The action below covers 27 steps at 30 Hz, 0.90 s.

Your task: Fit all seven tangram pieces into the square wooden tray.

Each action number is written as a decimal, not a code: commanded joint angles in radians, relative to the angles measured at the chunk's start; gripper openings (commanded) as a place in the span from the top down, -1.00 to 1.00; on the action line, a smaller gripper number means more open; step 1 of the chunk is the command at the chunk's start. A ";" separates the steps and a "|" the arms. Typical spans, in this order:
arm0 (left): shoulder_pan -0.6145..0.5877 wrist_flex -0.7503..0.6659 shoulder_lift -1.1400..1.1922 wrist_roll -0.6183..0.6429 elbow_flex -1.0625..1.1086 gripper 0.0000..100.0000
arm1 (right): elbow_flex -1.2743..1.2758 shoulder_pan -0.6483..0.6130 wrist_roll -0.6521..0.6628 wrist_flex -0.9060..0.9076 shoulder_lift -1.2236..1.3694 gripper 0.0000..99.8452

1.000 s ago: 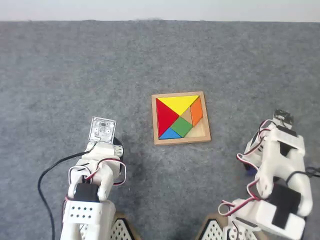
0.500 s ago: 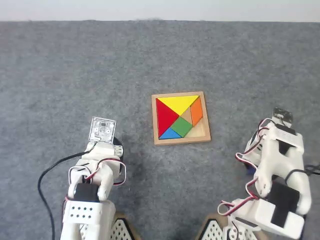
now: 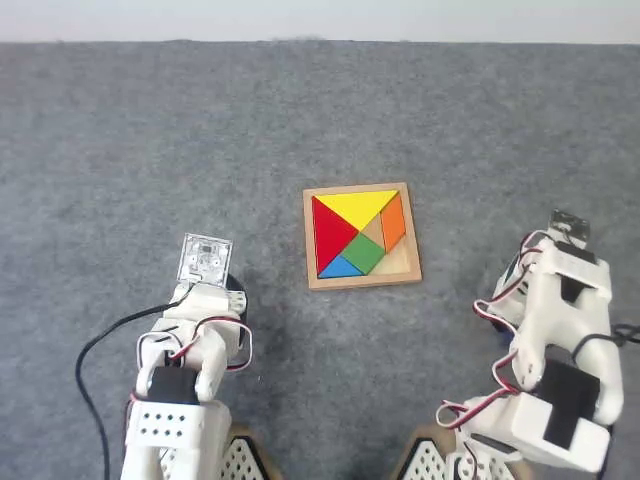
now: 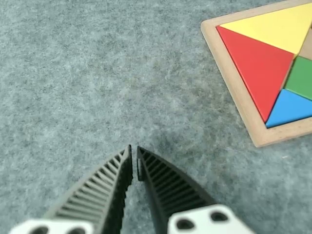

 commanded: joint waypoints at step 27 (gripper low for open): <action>-0.005 0.008 -0.012 0.008 -0.008 0.97 | -0.077 -0.047 0.049 -0.038 0.013 0.61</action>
